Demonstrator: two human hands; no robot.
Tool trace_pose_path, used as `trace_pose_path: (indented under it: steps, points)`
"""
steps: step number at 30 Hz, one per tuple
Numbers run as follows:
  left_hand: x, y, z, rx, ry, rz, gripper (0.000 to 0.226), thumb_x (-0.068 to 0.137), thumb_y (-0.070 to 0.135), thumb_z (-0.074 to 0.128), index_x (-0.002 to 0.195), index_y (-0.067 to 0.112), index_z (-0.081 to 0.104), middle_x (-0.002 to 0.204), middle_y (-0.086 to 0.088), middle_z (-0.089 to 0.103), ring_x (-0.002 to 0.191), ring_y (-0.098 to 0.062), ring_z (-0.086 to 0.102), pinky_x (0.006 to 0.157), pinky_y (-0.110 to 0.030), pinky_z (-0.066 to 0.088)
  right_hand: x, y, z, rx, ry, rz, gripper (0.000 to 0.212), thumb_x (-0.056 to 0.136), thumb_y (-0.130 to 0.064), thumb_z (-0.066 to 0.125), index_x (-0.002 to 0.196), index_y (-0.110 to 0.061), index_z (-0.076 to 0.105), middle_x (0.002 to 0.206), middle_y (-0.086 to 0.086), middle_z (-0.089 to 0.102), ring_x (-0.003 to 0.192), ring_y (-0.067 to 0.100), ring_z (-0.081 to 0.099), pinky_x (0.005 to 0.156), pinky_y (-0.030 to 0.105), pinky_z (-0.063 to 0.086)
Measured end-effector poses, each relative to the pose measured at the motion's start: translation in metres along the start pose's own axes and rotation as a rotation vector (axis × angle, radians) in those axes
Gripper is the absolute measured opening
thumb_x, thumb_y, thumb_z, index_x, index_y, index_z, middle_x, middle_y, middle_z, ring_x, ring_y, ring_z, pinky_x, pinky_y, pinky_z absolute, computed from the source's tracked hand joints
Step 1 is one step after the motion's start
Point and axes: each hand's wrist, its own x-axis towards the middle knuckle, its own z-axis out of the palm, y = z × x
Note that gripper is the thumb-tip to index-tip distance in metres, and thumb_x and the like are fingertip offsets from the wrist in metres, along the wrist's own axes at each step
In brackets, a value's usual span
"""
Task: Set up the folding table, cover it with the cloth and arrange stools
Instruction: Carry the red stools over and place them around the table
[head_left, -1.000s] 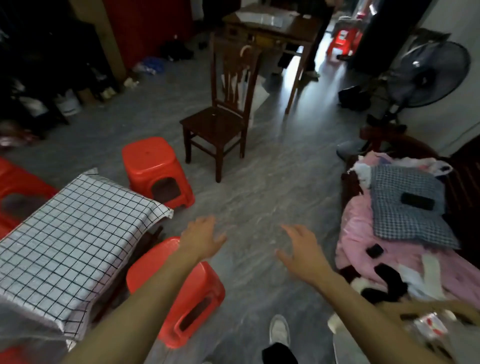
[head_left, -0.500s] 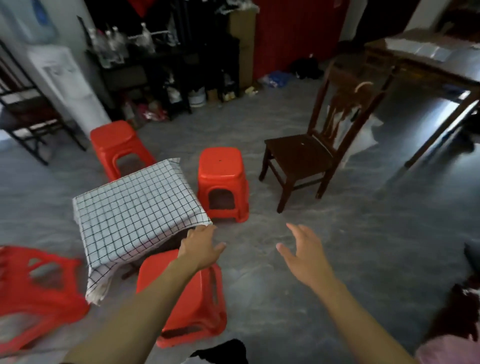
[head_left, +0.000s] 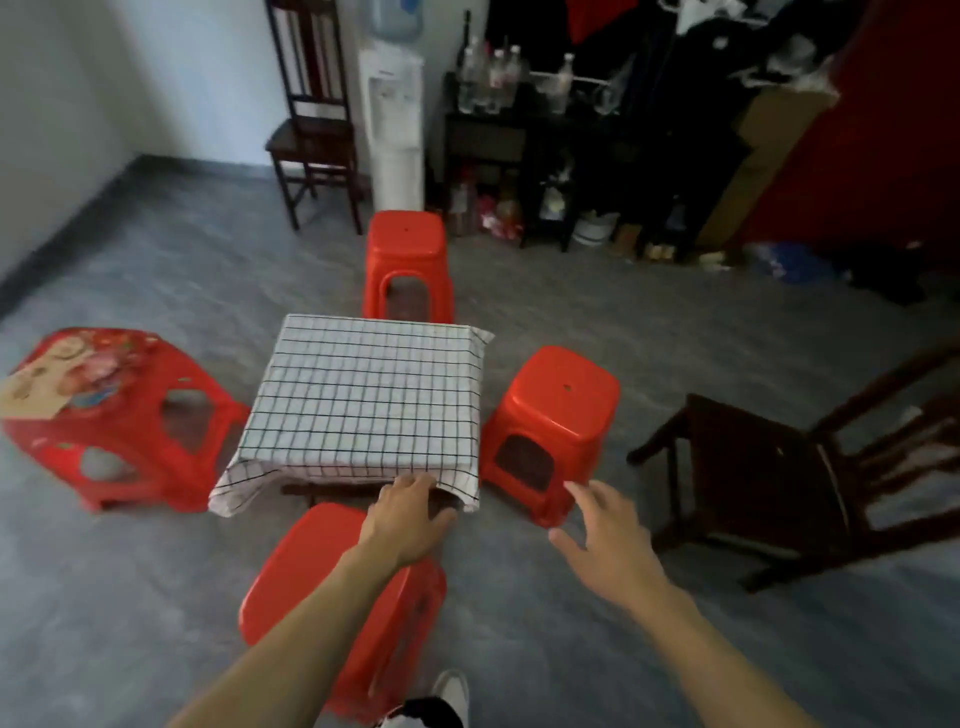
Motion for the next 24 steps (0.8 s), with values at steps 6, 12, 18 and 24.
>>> trace_pose_path:
  steps: [6,12,18,24]
  points:
    - [0.005,-0.036,-0.027,-0.08,0.2,-0.304,0.057,0.084,0.052,0.056,0.131,0.021,0.051,0.129,-0.009,0.053,0.118,-0.033,0.05,0.098,-0.046,0.044,0.097,-0.048,-0.006,0.074,-0.092,-0.358,0.063,0.09,-0.046,0.059,0.146,-0.022,0.041,0.148,0.005,0.039,0.14,0.023,0.031,0.112,0.04,0.032]
    - [-0.012,-0.05,-0.012,-0.211,0.285,-0.649,0.064,0.083,0.045,0.062,0.14,0.022,0.044,0.14,-0.009,0.048,0.125,-0.031,0.048,0.105,-0.041,0.041,0.172,-0.088,0.005,0.051,-0.236,-0.684,0.071,0.082,-0.056,0.048,0.141,-0.017,0.048,0.14,0.0,0.048,0.133,0.02,0.04,0.111,0.04,0.035]
    - [-0.032,-0.035,0.017,-0.378,0.473,-0.879,0.06,0.086,0.054,0.06,0.135,0.022,0.048,0.136,-0.007,0.051,0.125,-0.028,0.046,0.106,-0.04,0.038,0.208,-0.109,0.017,-0.021,-0.392,-0.871,0.068,0.083,-0.054,0.051,0.142,-0.019,0.046,0.138,0.001,0.047,0.13,0.022,0.041,0.108,0.04,0.038]
    - [-0.052,-0.039,0.057,-0.475,0.532,-1.061,0.056,0.088,0.046,0.061,0.135,0.019,0.05,0.133,-0.011,0.053,0.122,-0.029,0.05,0.104,-0.036,0.037,0.215,-0.132,0.064,-0.011,-0.507,-1.007,0.065,0.081,-0.053,0.05,0.135,-0.017,0.054,0.129,-0.001,0.055,0.123,0.017,0.049,0.106,0.03,0.038]
